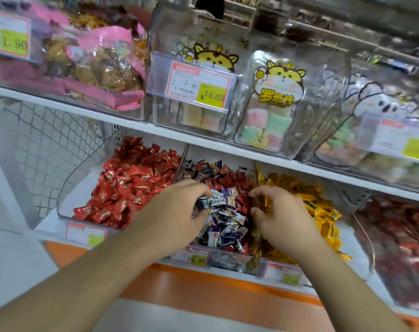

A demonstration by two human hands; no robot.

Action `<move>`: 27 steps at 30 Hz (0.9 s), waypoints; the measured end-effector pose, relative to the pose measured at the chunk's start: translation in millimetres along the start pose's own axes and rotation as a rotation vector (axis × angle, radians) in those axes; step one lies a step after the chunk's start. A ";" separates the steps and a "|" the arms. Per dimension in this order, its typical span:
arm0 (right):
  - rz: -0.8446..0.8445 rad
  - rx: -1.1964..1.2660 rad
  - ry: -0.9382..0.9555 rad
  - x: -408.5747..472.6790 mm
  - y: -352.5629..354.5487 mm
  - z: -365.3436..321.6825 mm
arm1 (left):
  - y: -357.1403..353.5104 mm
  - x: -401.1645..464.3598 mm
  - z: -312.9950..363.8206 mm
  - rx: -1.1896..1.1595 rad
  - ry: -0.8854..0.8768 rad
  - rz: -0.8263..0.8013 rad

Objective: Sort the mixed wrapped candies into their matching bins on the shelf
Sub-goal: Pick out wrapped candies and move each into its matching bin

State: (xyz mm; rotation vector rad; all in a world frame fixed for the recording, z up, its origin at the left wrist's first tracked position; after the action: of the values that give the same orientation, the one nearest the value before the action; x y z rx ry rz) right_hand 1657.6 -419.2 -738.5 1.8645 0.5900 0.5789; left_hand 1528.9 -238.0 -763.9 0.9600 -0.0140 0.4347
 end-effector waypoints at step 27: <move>-0.052 0.214 0.069 7.0 -10.6 55.7 | -94.3 154.7 17.6 0.168 -0.075 -0.125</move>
State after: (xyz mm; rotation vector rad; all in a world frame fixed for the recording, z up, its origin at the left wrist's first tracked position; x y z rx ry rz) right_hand 1696.9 -450.0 -766.2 2.0285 0.7684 0.5653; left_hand 1707.8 -244.1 -796.9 1.1356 0.0150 0.2876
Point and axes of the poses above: each hand's wrist, its own x-axis towards the middle knuckle, its own y-axis out of the back of the hand, z = x × y, the point moved 2 cm from there along x, towards the middle knuckle, and after that the axes turned 3 degrees about y, right-handed, at the moved point
